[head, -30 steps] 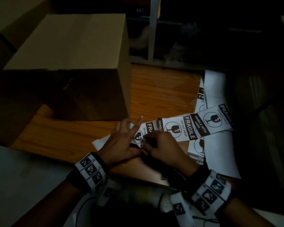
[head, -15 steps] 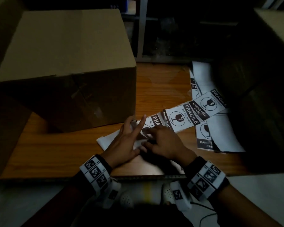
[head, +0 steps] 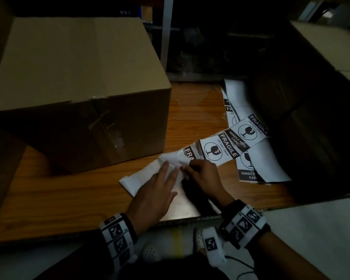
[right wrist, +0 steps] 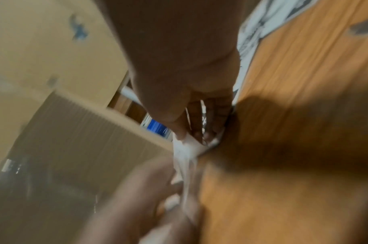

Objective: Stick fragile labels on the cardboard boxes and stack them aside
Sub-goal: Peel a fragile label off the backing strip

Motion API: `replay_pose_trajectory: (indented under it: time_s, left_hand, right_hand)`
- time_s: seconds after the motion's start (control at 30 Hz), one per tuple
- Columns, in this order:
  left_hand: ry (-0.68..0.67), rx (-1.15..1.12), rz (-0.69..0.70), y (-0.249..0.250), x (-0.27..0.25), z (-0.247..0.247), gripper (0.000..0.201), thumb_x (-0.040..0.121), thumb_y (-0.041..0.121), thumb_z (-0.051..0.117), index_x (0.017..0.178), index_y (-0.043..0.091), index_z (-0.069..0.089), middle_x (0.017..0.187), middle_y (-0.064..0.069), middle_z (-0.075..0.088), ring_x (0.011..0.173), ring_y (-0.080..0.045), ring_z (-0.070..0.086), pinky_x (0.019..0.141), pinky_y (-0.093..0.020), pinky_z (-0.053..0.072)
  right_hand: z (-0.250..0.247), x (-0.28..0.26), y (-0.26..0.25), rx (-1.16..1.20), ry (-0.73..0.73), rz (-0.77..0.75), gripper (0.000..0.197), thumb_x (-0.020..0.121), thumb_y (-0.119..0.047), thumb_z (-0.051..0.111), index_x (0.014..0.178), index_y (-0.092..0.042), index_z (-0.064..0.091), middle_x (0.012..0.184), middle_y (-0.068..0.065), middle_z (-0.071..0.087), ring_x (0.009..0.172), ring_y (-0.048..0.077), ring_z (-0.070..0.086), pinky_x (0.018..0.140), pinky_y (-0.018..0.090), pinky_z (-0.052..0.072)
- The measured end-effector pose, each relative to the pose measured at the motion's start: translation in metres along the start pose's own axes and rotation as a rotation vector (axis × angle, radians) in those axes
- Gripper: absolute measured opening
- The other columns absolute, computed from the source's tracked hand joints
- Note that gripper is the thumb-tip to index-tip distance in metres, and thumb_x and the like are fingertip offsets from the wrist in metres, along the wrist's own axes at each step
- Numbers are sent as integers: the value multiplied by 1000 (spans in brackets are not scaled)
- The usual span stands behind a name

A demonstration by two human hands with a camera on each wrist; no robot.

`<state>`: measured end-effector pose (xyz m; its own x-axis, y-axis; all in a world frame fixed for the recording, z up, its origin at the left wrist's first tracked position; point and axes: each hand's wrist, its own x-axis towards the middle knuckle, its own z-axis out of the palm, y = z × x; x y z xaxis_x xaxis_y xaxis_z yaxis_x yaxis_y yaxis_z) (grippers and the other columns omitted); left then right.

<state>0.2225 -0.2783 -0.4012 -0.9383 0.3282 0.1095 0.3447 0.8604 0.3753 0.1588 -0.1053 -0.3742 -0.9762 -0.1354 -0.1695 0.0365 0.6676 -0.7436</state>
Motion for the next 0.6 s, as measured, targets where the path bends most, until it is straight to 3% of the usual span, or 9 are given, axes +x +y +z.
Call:
replay_pose_trajectory:
  time_s: [0.07, 0.1, 0.17, 0.33, 0.47, 0.6]
  left_hand:
    - [-60, 121, 57, -2, -5, 10, 43, 87, 36, 57, 122, 11, 67, 135, -18, 57, 107, -30, 66, 75, -33, 57]
    - [-88, 142, 75, -3, -8, 13, 46, 89, 35, 45, 119, 11, 69, 135, -18, 58, 112, -31, 64, 80, -35, 57]
    - [-108, 173, 98, -8, -12, 17, 52, 89, 34, 34, 118, 11, 70, 135, -17, 58, 118, -30, 62, 87, -37, 55]
    - [-174, 191, 129, -17, -15, 14, 52, 91, 33, 32, 122, 11, 67, 134, -16, 59, 120, -30, 60, 90, -42, 56]
    - [-169, 210, 170, -20, -21, 5, 51, 90, 32, 33, 119, 13, 70, 129, -14, 63, 116, -28, 63, 92, -42, 53]
    - [-172, 193, 190, -24, -29, -1, 51, 91, 33, 32, 123, 15, 68, 133, -13, 61, 120, -27, 60, 94, -42, 53]
  right_hand:
    - [-2, 5, 2, 60, 20, 42, 37, 89, -29, 69, 60, -6, 64, 56, 9, 63, 52, 12, 55, 59, 33, 46]
    - [-3, 6, 2, 79, 24, 63, 36, 88, -27, 70, 60, -5, 65, 55, 10, 63, 51, 11, 53, 59, 32, 46]
    - [-3, 7, 3, 122, 29, 101, 34, 87, -25, 71, 61, -3, 67, 53, 9, 62, 51, 12, 52, 59, 30, 45]
    - [-1, 12, 10, 209, 48, 134, 36, 83, -30, 71, 64, 0, 66, 59, 20, 61, 54, 18, 52, 63, 42, 51]
    - [-10, 13, 8, 249, -7, 150, 31, 84, -23, 73, 59, -5, 67, 53, 7, 60, 53, 15, 51, 59, 33, 43]
    - [-17, 11, 4, 312, -82, 146, 22, 84, -16, 74, 69, -1, 72, 66, 18, 68, 55, 16, 58, 59, 29, 47]
